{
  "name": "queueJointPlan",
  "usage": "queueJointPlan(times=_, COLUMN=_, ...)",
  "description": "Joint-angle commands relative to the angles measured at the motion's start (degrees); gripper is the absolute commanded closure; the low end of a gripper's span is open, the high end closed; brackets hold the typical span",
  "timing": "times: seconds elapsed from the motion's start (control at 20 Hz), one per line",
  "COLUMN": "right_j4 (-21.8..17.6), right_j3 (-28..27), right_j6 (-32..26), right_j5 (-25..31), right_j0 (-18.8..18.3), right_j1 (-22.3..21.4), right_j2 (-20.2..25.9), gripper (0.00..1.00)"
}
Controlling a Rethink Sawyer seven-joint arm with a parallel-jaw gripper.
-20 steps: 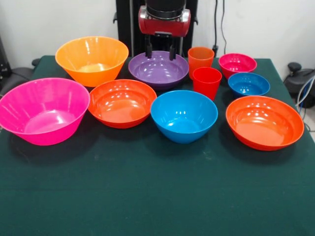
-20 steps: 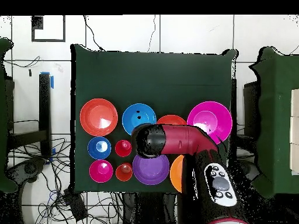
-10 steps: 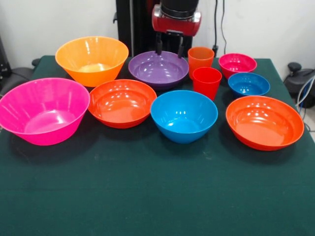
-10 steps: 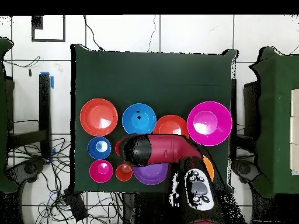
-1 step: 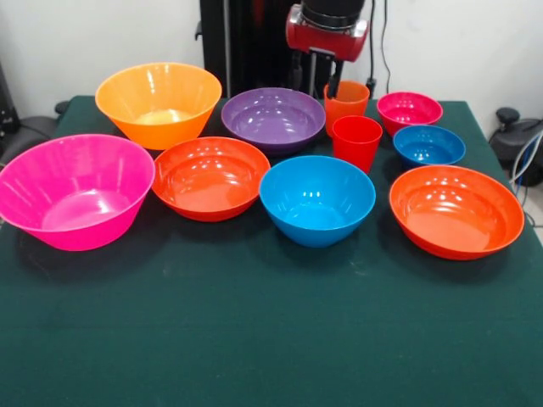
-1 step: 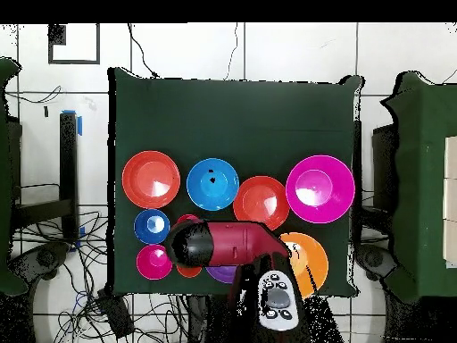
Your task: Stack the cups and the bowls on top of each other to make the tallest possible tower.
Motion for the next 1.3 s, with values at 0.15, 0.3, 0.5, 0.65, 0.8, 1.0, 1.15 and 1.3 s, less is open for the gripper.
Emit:
queueJointPlan(times=0.15, right_j4=4.1, right_j3=5.0, right_j6=14.7, right_j5=-5.5, right_j0=2.4, right_j1=4.7, right_j2=-1.5, gripper=0.00)
queueJointPlan(times=0.3, right_j4=4.8, right_j3=5.3, right_j6=16.0, right_j5=-6.8, right_j0=2.6, right_j1=5.0, right_j2=-1.9, gripper=0.00)
queueJointPlan(times=0.5, right_j4=5.0, right_j3=5.4, right_j6=15.6, right_j5=-7.8, right_j0=1.8, right_j1=6.0, right_j2=-1.2, gripper=0.00)
queueJointPlan(times=0.65, right_j4=5.7, right_j3=4.9, right_j6=14.8, right_j5=-5.7, right_j0=1.3, right_j1=5.5, right_j2=-1.1, gripper=0.00)
queueJointPlan(times=0.8, right_j4=6.8, right_j3=4.6, right_j6=14.6, right_j5=-2.7, right_j0=1.1, right_j1=5.1, right_j2=-1.2, gripper=0.00)
queueJointPlan(times=1.0, right_j4=8.3, right_j3=3.8, right_j6=15.6, right_j5=-0.7, right_j0=1.8, right_j1=5.5, right_j2=-2.2, gripper=0.00)
queueJointPlan(times=1.15, right_j4=9.6, right_j3=3.1, right_j6=19.7, right_j5=-2.2, right_j0=6.0, right_j1=6.4, right_j2=-5.7, gripper=0.00)
queueJointPlan(times=1.3, right_j4=11.4, right_j3=3.2, right_j6=23.6, right_j5=-3.4, right_j0=10.4, right_j1=6.6, right_j2=-9.1, gripper=0.00)
